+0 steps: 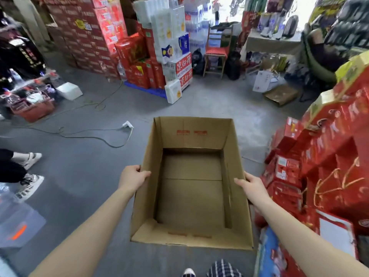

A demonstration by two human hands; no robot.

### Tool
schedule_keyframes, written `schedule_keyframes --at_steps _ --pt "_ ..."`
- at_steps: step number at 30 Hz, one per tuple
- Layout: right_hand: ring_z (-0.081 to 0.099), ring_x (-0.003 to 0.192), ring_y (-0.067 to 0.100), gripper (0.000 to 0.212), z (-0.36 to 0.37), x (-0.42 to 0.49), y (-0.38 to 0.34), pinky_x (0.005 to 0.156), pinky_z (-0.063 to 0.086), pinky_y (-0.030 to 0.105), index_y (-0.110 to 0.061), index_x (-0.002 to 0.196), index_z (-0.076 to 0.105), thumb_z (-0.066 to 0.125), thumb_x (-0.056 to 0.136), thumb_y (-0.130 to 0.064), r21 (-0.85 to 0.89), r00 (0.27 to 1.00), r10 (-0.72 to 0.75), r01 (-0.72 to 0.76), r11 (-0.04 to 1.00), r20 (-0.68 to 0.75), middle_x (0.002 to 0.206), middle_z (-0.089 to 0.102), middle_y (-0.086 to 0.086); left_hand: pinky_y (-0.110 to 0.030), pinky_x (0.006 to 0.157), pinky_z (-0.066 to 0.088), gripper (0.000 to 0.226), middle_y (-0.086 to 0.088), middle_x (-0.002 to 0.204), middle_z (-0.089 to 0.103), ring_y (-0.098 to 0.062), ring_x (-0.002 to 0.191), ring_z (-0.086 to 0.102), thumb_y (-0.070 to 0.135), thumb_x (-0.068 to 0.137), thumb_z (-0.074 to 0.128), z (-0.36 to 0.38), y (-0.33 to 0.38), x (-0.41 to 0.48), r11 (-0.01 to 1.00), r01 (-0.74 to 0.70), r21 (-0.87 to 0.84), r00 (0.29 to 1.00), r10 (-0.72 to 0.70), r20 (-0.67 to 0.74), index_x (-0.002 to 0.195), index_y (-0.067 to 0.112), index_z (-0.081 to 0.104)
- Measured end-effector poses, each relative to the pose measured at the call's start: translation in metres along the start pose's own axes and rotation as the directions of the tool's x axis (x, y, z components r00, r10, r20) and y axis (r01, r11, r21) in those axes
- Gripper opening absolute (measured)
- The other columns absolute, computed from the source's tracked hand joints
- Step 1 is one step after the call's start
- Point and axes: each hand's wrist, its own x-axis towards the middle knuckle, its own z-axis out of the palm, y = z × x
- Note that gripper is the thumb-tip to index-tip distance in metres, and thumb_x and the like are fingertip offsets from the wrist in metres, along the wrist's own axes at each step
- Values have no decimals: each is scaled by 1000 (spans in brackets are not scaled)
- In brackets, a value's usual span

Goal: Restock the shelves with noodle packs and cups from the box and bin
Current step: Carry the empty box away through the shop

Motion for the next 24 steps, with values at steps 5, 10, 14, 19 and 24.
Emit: schedule_keyframes --at_steps 5,10,14,19,24 --pt "62 115 23 48 21 81 -45 103 48 46 -17 143 50 60 96 -19 -7 1000 31 -31 999 -3 128 65 1 -29 58 47 16 -4 67 71 -25 68 69 24 86 72 4 34 98 1000 -2 4 999 2 50 74 13 72" --pt "64 110 22 46 40 193 -92 101 50 45 -16 142 52 59 97 -19 -10 998 57 -57 998 37 125 66 1 -30 58 43 24 -9 61 66 -29 59 62 18 85 73 17 69 210 999 45 5 997 -46 69 66 7 65" --pt "64 98 15 45 52 283 -145 94 52 36 -17 142 51 57 98 -20 -20 996 57 -55 998 67 116 66 -3 -31 60 45 20 -10 64 67 -27 62 62 20 84 74 16 113 304 998 68 17 996 -69 61 70 7 68" --pt "68 89 16 41 54 388 -227 80 58 36 -20 139 53 56 99 -22 -4 996 13 -13 1000 93 110 69 -4 -31 53 37 34 -8 50 53 -27 52 52 19 81 73 9 187 412 998 55 0 998 -55 1 55 10 52" --pt "71 88 19 45 65 481 -280 75 59 34 -24 142 51 57 98 -19 -7 995 37 -37 999 97 110 71 -2 -34 56 42 32 -24 67 66 -25 55 57 27 71 71 24 204 515 994 100 -36 995 -100 2 75 -5 66"
